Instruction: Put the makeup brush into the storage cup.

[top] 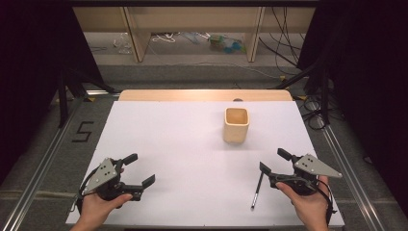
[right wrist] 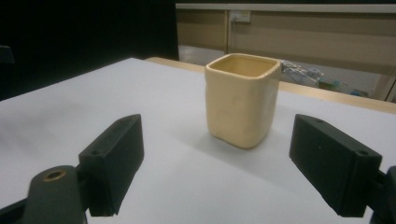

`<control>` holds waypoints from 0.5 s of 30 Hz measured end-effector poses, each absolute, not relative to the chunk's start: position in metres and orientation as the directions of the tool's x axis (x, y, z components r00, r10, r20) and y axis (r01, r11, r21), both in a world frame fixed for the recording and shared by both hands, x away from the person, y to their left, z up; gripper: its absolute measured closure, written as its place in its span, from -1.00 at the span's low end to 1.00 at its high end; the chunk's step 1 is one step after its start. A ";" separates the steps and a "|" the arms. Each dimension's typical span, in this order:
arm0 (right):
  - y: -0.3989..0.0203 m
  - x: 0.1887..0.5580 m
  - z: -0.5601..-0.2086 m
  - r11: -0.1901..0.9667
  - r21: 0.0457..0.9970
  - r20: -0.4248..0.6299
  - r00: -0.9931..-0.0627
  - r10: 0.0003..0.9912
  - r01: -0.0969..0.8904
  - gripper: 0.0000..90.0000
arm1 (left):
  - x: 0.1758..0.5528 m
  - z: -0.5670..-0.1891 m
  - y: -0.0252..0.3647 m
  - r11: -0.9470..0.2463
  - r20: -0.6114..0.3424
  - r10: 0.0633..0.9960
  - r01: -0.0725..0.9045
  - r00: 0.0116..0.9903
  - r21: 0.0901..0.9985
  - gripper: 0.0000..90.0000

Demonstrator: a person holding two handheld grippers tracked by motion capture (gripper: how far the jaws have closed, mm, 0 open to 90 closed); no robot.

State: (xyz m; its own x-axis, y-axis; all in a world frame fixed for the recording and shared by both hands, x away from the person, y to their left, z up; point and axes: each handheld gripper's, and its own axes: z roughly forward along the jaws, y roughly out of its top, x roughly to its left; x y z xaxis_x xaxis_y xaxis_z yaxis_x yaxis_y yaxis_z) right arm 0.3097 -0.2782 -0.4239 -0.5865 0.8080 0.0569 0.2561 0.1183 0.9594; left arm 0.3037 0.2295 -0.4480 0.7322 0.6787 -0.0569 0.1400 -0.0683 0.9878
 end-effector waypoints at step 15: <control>-0.274 0.314 -0.425 0.145 0.928 0.072 -0.549 0.833 0.343 -0.46 | 0.302 -0.448 0.228 -0.090 -0.050 0.669 0.148 0.741 0.985 -0.87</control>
